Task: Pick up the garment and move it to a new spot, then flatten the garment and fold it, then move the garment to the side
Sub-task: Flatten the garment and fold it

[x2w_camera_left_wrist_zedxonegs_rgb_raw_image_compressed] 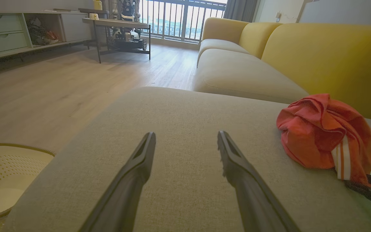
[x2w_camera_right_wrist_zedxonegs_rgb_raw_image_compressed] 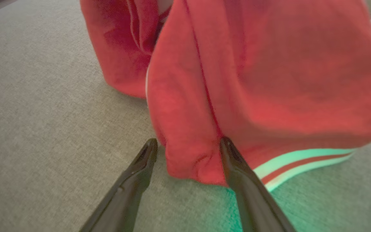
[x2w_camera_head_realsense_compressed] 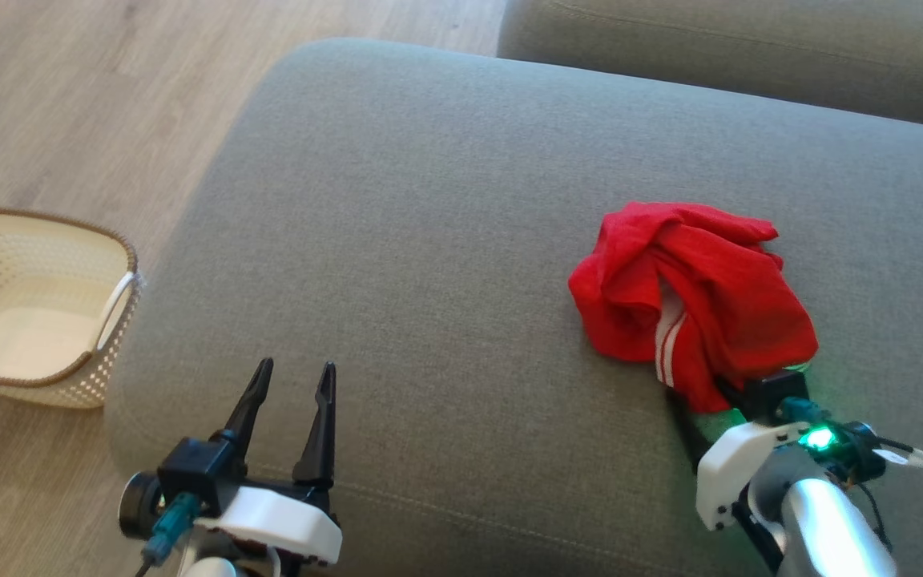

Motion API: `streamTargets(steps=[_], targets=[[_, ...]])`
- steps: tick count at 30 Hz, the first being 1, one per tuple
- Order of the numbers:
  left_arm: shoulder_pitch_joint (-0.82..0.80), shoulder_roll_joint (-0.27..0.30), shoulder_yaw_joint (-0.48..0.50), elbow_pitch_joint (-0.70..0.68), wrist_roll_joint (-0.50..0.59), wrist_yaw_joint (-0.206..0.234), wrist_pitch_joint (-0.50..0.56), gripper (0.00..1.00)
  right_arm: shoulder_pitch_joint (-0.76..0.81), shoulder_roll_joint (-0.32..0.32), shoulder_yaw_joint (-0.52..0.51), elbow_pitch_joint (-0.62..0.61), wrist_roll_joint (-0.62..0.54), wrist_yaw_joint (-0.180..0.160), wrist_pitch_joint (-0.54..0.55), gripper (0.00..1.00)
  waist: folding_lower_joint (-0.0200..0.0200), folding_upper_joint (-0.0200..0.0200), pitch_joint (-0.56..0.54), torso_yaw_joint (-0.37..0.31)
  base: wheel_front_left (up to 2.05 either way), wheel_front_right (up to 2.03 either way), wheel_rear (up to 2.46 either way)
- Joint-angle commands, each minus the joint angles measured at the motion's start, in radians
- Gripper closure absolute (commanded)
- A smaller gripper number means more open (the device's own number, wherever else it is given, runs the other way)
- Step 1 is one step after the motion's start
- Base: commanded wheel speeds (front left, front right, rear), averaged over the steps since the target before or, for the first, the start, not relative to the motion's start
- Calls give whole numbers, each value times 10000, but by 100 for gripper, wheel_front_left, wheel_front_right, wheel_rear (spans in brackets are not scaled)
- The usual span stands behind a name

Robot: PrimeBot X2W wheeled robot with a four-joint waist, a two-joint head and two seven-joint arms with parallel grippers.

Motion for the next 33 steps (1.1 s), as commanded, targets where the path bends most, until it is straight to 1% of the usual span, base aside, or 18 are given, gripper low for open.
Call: streamTargets(steps=[1, 7, 12, 15, 17, 18, 21, 24, 28, 31, 33], targets=[[-448, -51, 389, -277, 79, -40, -120, 0, -500, 1, 68, -51, -24, -4, -163, 100, -1, 0, 13, 72, 0, 0, 0], [-327, -70, 553, -171, 146, -37, -120, 0, -788, 1, -860, 198, -47, -4, -756, 100, -1, 0, -290, -84, 0, 0, 0], [-143, -78, 657, -121, 208, -37, -120, 0, -1039, 1, -2241, -367, 471, -4, -1086, 100, -1, 0, -833, -503, 0, 0, 0], [48, -82, 744, -115, 129, -36, -120, 0, -1271, 1, -2771, -906, 817, -4, -1124, 100, -1, 0, -1191, -824, 0, 0, 0], [177, -85, 786, -129, 31, -37, -120, 0, -1531, 1, -3035, -1372, 988, -4, -997, 100, -1, 0, -1361, -1022, 0, 0, 0], [177, -85, 786, -129, 31, -37, -120, 0, -1531, 1, -3035, -1372, 988, -4, -997, 100, -1, 0, -1361, -1022, 0, 0, 0], [262, -88, 752, -187, 27, -28, -120, 0, -2048, 1, -3473, -2276, 998, -4, -622, 100, -1, 0, -1468, -1213, 0, 0, 0], [291, -90, 650, -234, -31, 1, -120, 0, -2652, -13, -4051, -3085, 787, -4, -75, 100, -1, 0, -1559, -1280, 0, 0, 0], [332, -91, 520, -244, -88, 47, -120, 0, -3703, -209, -4646, -3923, 246, -4, 426, 100, -1, 0, -1667, -1231, 0, 0, 0], [389, -91, 452, -230, -96, 36, -120, 0, -4678, -312, -4580, -4249, -101, -4, 605, 100, -1, 0, -1739, -1086, 0, 0, 0], [433, -92, 453, -233, -120, 62, -120, 0, -5207, -311, -4101, -4287, -173, -4, 687, 100, -1, 0, -1781, -967, 0, 0, 0]])
